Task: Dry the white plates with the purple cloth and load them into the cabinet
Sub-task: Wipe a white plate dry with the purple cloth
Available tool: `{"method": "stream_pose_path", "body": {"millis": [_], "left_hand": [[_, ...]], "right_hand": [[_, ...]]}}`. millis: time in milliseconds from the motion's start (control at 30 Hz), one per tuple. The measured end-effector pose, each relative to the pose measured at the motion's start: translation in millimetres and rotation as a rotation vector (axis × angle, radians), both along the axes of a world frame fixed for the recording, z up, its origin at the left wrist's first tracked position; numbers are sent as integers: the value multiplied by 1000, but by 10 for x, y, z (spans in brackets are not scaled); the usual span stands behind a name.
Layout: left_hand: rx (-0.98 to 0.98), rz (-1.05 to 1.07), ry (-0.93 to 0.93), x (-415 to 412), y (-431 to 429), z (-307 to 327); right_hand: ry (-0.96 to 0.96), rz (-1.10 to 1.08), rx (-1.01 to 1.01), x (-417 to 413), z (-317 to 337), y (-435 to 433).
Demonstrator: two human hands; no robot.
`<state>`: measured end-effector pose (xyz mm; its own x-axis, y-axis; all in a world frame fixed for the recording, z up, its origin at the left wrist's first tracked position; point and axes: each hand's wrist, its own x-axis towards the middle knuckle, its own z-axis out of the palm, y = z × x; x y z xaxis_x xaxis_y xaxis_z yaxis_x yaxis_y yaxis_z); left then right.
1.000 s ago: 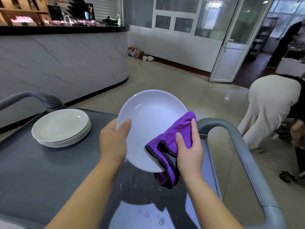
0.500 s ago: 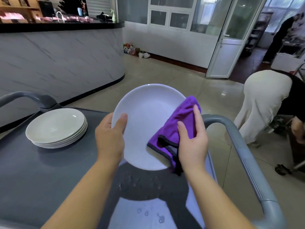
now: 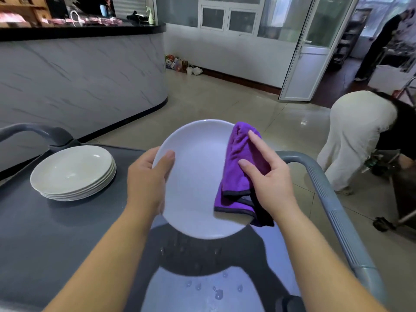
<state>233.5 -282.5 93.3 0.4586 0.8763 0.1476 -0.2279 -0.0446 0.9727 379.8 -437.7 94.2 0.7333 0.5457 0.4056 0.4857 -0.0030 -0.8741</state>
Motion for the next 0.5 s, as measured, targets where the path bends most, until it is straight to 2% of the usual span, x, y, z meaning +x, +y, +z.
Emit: {"method": "stream_pose_path", "body": {"millis": [100, 167, 233, 300, 400, 500], "left_hand": [[6, 105, -80, 73, -174, -93], [-93, 195, -144, 112, -313, -152], [-175, 209, -135, 93, -381, -201], [-210, 94, -83, 31, -310, -262], [-153, -201, -14, -93, -96, -210], [-79, -286, 30, -73, 2, -86]], "right_hand": [[124, -347, 151, -262, -188, 90], [226, -415, 187, -442, -337, 118], [262, -362, 174, -529, -434, 105], [246, -285, 159, -419, -392, 56], [154, -120, 107, -89, -144, -79], [15, 41, -7, 113, 76, -142]]}}
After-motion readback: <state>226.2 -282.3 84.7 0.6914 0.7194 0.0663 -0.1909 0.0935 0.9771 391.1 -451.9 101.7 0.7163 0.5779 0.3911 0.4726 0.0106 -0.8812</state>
